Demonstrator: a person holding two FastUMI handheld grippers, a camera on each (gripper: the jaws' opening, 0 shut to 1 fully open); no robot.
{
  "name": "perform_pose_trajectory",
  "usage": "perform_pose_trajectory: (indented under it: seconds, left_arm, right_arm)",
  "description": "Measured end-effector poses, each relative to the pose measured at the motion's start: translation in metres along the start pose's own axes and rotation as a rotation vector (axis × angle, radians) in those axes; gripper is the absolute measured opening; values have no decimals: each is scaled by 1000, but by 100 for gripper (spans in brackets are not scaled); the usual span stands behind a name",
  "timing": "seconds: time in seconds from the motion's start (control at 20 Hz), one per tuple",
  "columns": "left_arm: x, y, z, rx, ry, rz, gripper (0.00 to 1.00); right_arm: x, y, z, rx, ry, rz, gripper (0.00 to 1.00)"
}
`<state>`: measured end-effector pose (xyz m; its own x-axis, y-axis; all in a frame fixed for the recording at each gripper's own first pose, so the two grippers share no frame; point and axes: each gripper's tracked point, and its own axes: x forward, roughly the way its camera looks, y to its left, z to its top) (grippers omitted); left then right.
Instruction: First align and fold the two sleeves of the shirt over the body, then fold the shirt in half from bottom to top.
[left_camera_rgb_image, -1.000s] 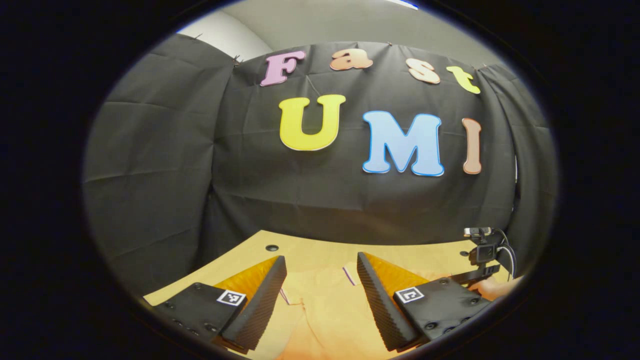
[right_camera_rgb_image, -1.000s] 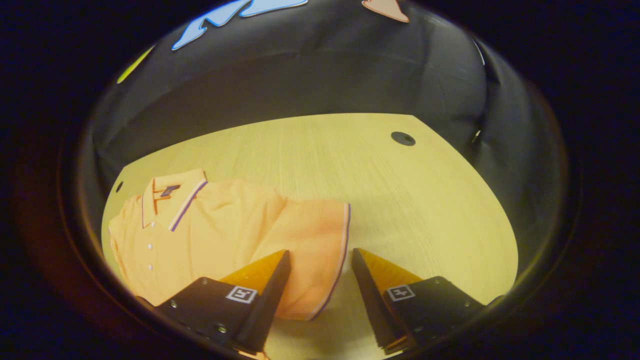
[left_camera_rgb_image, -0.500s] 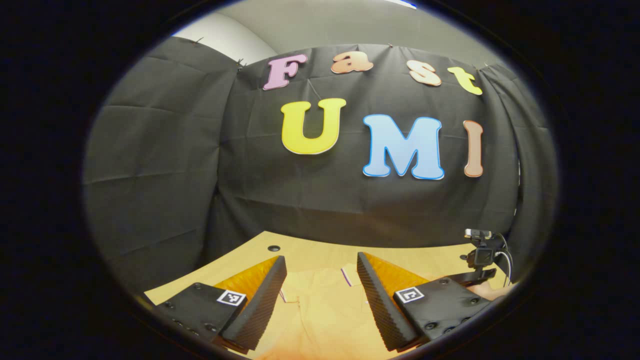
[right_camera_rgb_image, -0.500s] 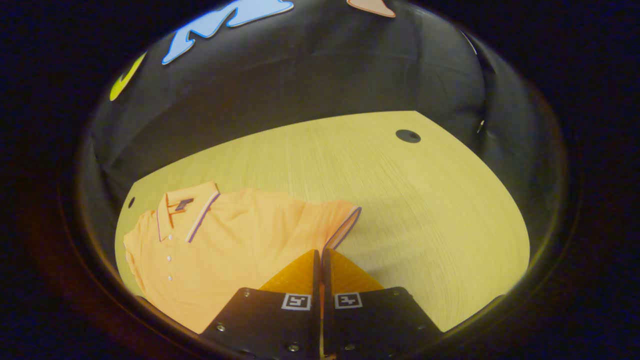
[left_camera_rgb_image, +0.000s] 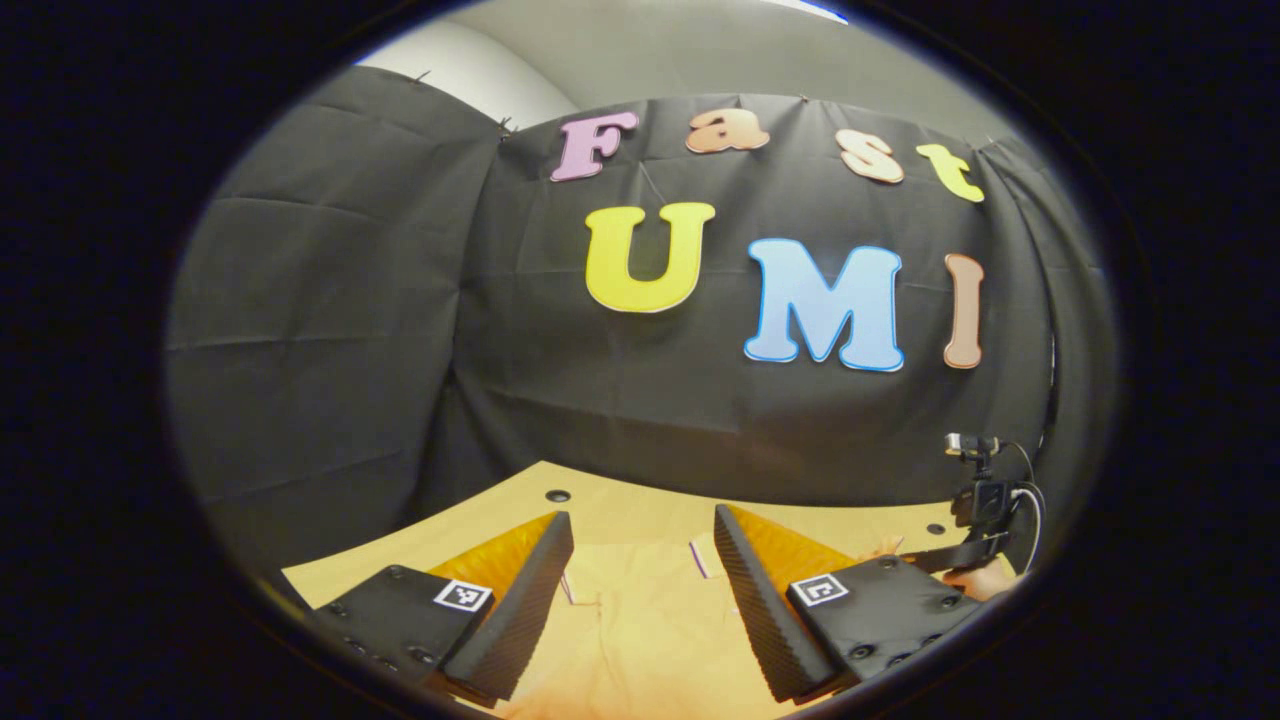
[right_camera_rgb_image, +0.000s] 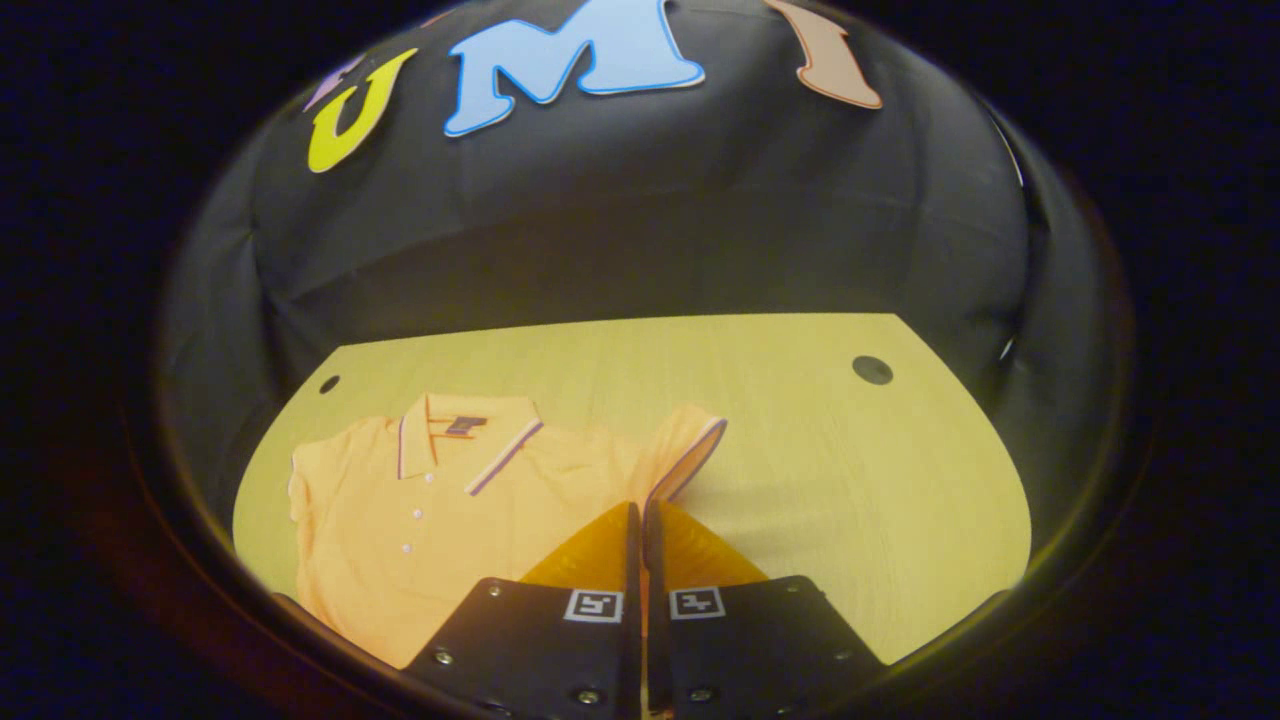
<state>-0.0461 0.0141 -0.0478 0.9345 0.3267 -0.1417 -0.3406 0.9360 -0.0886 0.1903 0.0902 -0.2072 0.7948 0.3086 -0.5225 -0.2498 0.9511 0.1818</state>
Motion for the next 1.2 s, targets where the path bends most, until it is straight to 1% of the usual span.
perform_pose_trajectory:
  seconds: [0.2,0.4,0.5,0.55,0.65,0.8,0.9,0.95,1.0,1.05,1.15,1.2]
  left_arm:
    - [5,11,4,-23,5,-23,94]
    - [8,18,3,-14,10,-48,94]
    - [10,23,5,-24,12,-63,94]
    - [9,27,3,-24,11,-68,94]
    - [12,32,5,-18,9,-78,93]
    - [18,40,6,-17,7,-98,94]
    - [22,47,3,-19,13,-118,94]
    - [26,50,2,-19,16,-129,94]
    - [30,53,0,-18,20,-142,94]
    - [33,56,-2,-18,22,-154,94]
    - [44,60,-5,-18,32,-183,94]
    - [49,62,-7,-19,35,-198,93]
  right_arm:
    - [1,31,-5,-76,4,22,2]
    - [4,56,-17,-152,28,37,4]
    - [6,62,-23,-206,42,25,4]
    - [6,67,-27,-221,52,31,4]
    - [10,70,-36,-245,79,26,7]
    - [9,73,-45,-247,116,20,8]
    - [11,71,-45,-239,120,6,12]
    - [9,71,-44,-229,119,-1,19]
    - [5,73,-44,-217,115,-3,20]
    - [3,75,-43,-205,112,-4,33]
    - [-3,79,-45,-186,109,-10,43]
    - [-6,83,-47,-179,108,-6,55]
